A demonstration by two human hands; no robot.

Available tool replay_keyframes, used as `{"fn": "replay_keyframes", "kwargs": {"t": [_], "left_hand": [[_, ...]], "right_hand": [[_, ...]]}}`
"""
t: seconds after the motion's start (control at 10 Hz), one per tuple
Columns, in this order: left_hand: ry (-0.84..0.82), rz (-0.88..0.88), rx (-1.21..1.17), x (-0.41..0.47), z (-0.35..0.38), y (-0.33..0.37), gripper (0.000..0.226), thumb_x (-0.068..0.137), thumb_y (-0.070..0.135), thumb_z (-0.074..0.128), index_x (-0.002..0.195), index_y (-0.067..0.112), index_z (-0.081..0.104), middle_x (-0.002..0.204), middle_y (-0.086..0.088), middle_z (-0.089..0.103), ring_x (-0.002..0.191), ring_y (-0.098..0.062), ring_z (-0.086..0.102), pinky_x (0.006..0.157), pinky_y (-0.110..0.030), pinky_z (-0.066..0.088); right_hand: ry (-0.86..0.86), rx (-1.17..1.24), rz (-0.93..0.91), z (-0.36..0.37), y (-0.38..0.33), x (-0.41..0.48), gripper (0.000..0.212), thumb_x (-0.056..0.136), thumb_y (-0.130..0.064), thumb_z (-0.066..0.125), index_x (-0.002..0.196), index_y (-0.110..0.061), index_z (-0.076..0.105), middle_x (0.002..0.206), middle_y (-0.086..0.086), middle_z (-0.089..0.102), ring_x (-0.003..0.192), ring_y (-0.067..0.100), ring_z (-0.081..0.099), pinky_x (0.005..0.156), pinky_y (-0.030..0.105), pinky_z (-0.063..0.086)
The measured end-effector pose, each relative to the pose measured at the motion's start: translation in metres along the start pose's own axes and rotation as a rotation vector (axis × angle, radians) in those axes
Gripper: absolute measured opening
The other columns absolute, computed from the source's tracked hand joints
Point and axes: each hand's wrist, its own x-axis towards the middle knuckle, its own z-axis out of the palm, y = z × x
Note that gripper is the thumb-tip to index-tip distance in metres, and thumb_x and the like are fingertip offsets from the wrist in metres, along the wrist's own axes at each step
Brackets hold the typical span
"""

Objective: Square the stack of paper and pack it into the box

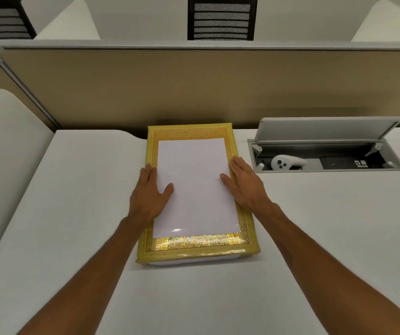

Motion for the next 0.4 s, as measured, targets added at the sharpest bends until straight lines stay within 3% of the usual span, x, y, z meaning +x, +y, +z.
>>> {"fn": "replay_keyframes", "kwargs": {"t": [0.2,0.4], "left_hand": [[-0.038,0.008,0.036,-0.007,-0.007,0.005,0.089,0.093,0.062,0.043,0.158,0.013,0.006,0.167,-0.008,-0.003,0.153,-0.031,0.003,0.120,-0.053,0.018],[0.102,0.128,0.087,-0.034,-0.033,0.029,0.087,0.093,0.064,0.040,0.158,0.016,0.009,0.167,-0.011,-0.007,0.153,-0.030,-0.005,0.123,-0.051,0.005]], "right_hand": [[-0.082,-0.003,-0.008,-0.007,-0.001,-0.005,0.074,0.099,-0.056,0.040,0.157,-0.016,0.017,0.167,0.001,0.016,0.151,0.026,0.023,0.115,0.045,0.031],[0.036,-0.049,-0.056,-0.040,-0.015,-0.028,0.069,0.100,-0.054,0.039,0.156,-0.017,0.023,0.166,0.004,0.018,0.152,0.029,0.019,0.118,0.052,0.024]]}}
